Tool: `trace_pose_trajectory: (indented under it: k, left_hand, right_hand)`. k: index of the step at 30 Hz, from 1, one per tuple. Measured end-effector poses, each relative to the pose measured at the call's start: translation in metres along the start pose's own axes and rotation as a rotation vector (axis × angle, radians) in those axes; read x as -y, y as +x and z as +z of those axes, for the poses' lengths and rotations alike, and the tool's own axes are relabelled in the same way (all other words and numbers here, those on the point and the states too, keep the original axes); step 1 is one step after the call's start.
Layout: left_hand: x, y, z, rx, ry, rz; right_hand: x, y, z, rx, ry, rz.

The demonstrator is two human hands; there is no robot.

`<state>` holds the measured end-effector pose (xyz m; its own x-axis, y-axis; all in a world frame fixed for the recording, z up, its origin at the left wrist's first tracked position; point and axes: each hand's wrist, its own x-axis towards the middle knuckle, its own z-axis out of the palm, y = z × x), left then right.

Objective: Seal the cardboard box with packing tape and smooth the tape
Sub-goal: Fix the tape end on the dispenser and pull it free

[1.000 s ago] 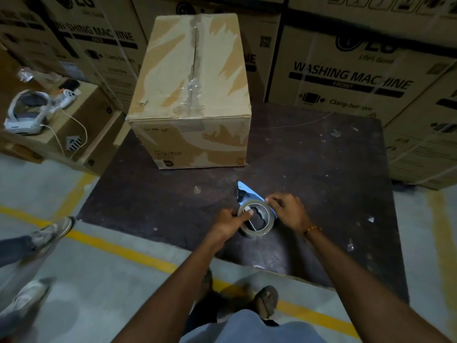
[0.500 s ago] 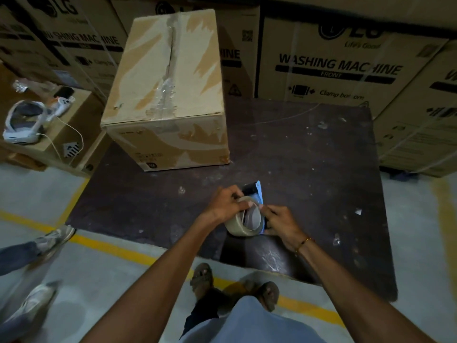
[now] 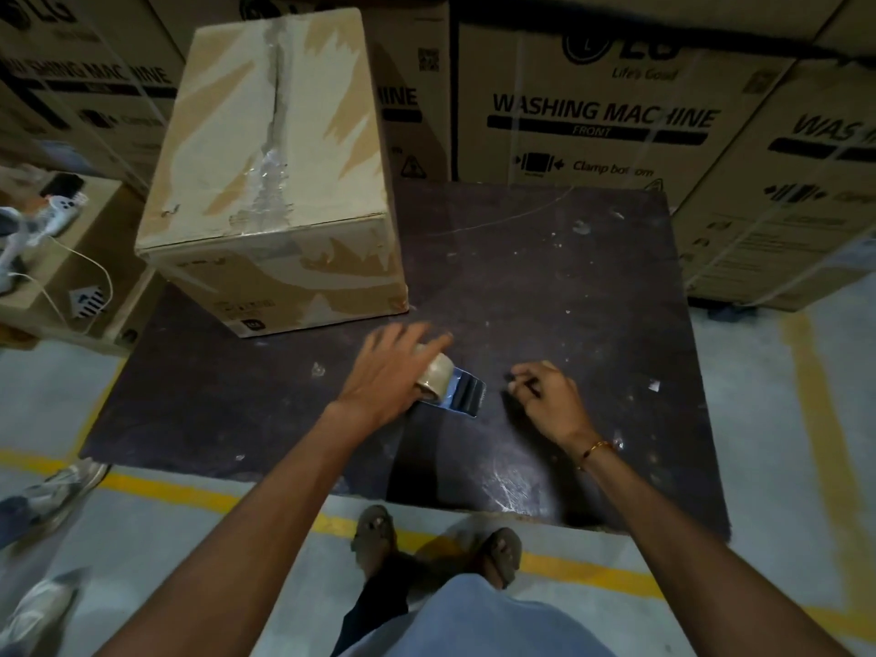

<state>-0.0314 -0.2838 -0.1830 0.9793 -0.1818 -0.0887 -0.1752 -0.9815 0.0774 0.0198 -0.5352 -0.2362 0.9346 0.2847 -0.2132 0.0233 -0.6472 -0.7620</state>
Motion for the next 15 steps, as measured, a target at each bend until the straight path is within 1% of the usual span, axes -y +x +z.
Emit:
trace_pose_trajectory:
  k: [1, 3, 4, 5, 6, 8, 12, 15]
  left_hand:
    - [0.005, -0.006, 0.003, -0.011, -0.083, -0.156]
    - [0.01, -0.018, 0.005, -0.002, -0.446, -0.51]
    - [0.008, -0.024, 0.005, -0.029, -0.631, -0.653]
    - [0.002, -0.028, 0.005, -0.075, -0.76, -0.739]
    - [-0.005, -0.032, 0.005, -0.122, -0.823, -0.77]
    - [-0.018, -0.035, 0.008, -0.177, -0.857, -0.737]
    - [-0.021, -0.022, 0.017, -0.129, -0.799, -0.662]
    - [-0.005, -0.009, 0.015, -0.077, -0.736, -0.5]
  right_hand:
    - [0.001, 0.001, 0.0, 0.046, -0.008, -0.036]
    - [0.006, 0.003, 0.003, 0.128, -0.031, -0.099]
    - [0.009, 0.005, 0.007, 0.149, -0.04, -0.12]
    - [0.012, 0.007, 0.011, 0.166, -0.044, -0.131]
    - [0.016, 0.008, 0.016, 0.174, -0.043, -0.144]
    - [0.023, 0.008, 0.027, 0.183, -0.049, -0.167]
    - [0.025, -0.004, 0.043, 0.161, -0.034, -0.168]
    - [0.023, -0.021, 0.05, 0.14, 0.044, -0.173]
